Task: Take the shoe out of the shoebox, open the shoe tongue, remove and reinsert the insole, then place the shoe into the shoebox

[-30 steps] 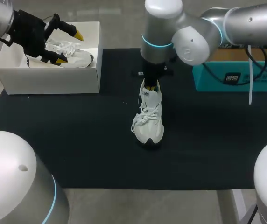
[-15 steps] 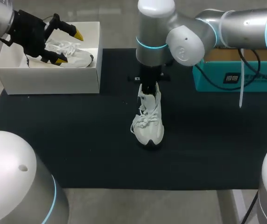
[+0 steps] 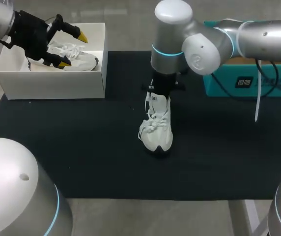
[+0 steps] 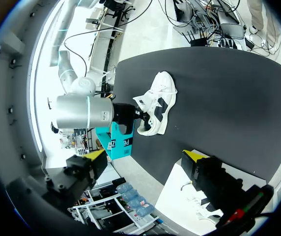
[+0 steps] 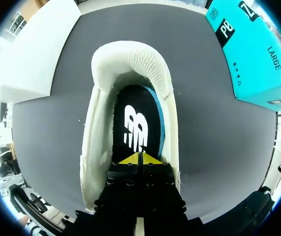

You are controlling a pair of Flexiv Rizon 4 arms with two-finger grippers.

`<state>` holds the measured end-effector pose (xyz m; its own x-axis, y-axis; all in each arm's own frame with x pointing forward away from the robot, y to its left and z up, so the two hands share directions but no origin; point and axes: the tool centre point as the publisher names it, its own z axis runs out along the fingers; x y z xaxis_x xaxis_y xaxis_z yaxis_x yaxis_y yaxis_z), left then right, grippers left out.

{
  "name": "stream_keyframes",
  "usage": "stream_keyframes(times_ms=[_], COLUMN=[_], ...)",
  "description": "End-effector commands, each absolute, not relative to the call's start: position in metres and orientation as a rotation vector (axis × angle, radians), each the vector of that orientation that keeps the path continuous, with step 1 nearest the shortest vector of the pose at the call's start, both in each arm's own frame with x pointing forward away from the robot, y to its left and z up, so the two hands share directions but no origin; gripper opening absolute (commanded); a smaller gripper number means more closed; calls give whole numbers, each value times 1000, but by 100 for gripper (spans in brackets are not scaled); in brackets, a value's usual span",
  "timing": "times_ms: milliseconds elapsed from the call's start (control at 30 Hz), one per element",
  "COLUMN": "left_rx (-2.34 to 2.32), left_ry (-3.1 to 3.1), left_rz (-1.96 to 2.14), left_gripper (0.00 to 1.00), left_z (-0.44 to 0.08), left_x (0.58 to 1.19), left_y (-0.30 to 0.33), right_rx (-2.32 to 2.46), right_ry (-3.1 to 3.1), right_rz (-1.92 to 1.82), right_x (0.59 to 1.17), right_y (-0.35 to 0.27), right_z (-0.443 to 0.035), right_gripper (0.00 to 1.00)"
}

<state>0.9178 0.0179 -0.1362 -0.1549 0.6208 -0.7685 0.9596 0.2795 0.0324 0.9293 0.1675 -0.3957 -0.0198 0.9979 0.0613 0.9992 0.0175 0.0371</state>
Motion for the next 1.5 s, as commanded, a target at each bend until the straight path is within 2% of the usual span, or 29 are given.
stream_keyframes(times_ms=[33,167,533,1200,1500], left_rx=[1424,1424,1424,1424,1424], left_ry=[1869,1869,1869,1869,1869], left_rz=[-627,-627,-627,-627,-627], left_gripper=[100,100,100,100,100], left_z=[-136,-136,-136,-136,-136], left_x=[918,918,918,918,918], left_y=[18,18,18,18,18], right_rx=[-2148,-2122,-2176,-2055,-2108], right_ry=[-2216,-2217,-2333,-2358,-2438], right_rz=[-106,-110,-70,-43,-41], right_x=[937,938,943,971,971], right_y=[167,168,159,168,168], right_z=[-410,-414,-371,-424,-390], right_gripper=[0,0,0,0,0])
